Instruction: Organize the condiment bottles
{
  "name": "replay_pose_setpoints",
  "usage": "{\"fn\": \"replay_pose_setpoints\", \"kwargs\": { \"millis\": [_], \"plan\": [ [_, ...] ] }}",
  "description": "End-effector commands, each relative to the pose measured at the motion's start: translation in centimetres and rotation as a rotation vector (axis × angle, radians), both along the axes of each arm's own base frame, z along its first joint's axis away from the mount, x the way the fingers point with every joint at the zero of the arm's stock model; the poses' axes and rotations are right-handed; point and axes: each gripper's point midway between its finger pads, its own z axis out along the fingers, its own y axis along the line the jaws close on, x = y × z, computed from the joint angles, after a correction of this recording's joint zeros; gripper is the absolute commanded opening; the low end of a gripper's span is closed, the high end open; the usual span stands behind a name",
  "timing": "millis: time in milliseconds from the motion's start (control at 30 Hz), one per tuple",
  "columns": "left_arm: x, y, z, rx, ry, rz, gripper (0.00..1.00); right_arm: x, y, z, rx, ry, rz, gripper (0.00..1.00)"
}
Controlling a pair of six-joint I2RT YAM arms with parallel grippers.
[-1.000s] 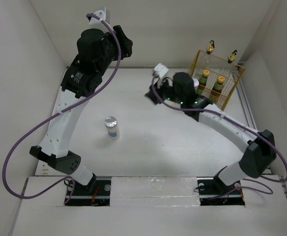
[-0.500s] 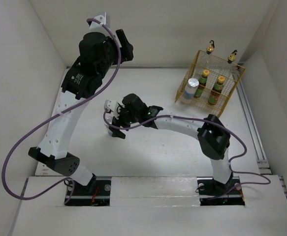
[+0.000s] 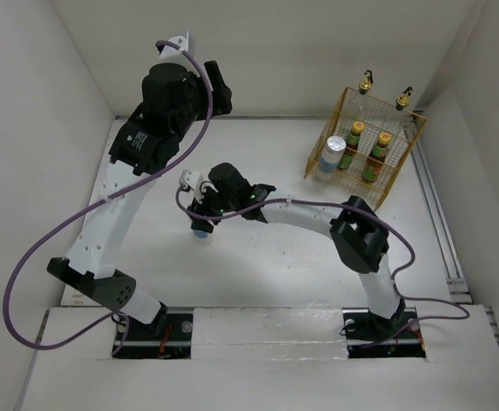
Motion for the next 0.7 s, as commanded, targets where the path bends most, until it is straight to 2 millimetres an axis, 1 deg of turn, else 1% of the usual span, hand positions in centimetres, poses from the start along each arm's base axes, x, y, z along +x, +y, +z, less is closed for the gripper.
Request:
{"fn": "replay_pose_setpoints", "kwargs": {
  "millis": [0, 33, 67, 100, 133, 167, 200, 233, 267, 300, 333, 367, 400, 433, 467, 533, 567, 600, 633, 667],
  "plan": [
    [-0.6, 1.1, 2.4, 0.000, -0.077, 0.023, 0.71, 1.2, -3.2, 14.6, 0.275, -0.128, -0.076, 0.30],
    [-0.5, 1.2, 2.4, 0.002, -0.078, 0.033, 0.72, 0.8, -5.7, 17.5, 0.315, -0.141, -0.115, 0.30],
    [-0.2, 1.1, 2.0, 0.007, -0.070, 0.033, 0.74, 1.1, -7.3, 18.5, 0.329, -0.150, -0.152, 0.28],
    [-0.3, 0.8, 2.0, 0.005, -0.069, 0.020, 0.75, 2.8, -9.8, 19.5, 0.335, -0.173, -0.241, 0.28],
    [0.0, 0.3, 1.5, 0.009, -0.056, 0.001, 0.78, 2.4, -12.6, 20.5, 0.337, -0.192, -0.292, 0.27],
    [-0.1, -0.1, 1.7, 0.001, -0.062, -0.020, 0.81, 2.8, -14.5, 20.4, 0.330, -0.188, -0.352, 0.27],
    [-0.1, -1.6, 0.5, 0.003, -0.033, -0.092, 0.86, 3.7, -16.8, 20.4, 0.313, -0.206, -0.436, 0.27],
    [-0.3, -2.2, 0.8, -0.009, -0.041, -0.129, 0.90, 4.9, -19.9, 19.6, 0.279, -0.188, -0.523, 0.25],
    [0.1, -3.1, -0.8, 0.000, -0.009, -0.163, 1.00, 4.5, -22.6, 20.0, 0.284, -0.183, -0.581, 0.25],
    [0.2, -4.1, -1.9, 0.007, 0.017, -0.195, 1.00, 4.9, -24.5, 19.8, 0.271, -0.187, -0.631, 0.25],
    [0.0, -4.5, -1.9, 0.007, 0.017, -0.205, 1.00, 6.0, -27.8, 19.5, 0.247, -0.191, -0.719, 0.25],
    [0.5, -4.8, -3.3, 0.020, 0.046, -0.205, 1.00, 6.2, -29.6, 19.6, 0.241, -0.197, -0.763, 0.25],
    [0.5, -5.6, -4.5, 0.032, 0.070, -0.220, 1.00, 6.0, -31.5, 20.6, 0.254, -0.220, -0.805, 0.25],
    [0.3, -6.0, -4.5, 0.026, 0.072, -0.220, 1.00, 6.3, -33.0, 20.4, 0.247, -0.222, -0.842, 0.24],
    [0.6, -6.2, -5.5, 0.036, 0.093, -0.220, 1.00, 7.3, -35.8, 20.9, 0.249, -0.241, -0.916, 0.24],
    [0.5, -6.9, -6.6, 0.030, 0.123, -0.254, 1.00, 8.2, -38.4, 20.6, 0.233, -0.242, -0.985, 0.24],
    [0.4, -7.2, -7.2, 0.022, 0.144, -0.262, 1.00, 9.0, -40.8, 20.6, 0.227, -0.251, -1.049, 0.23],
    [0.2, -7.6, -7.4, 0.016, 0.146, -0.286, 1.00, 9.4, -41.8, 20.9, 0.242, -0.258, -1.081, 0.23],
    [0.2, -8.1, -8.3, 0.009, 0.173, -0.306, 1.00, 10.0, -42.8, 20.4, 0.234, -0.258, -1.108, 0.23],
    [-0.1, -8.6, -8.0, -0.003, 0.166, -0.336, 1.00, 10.6, -43.6, 20.5, 0.239, -0.269, -1.130, 0.21]
  ]
}}
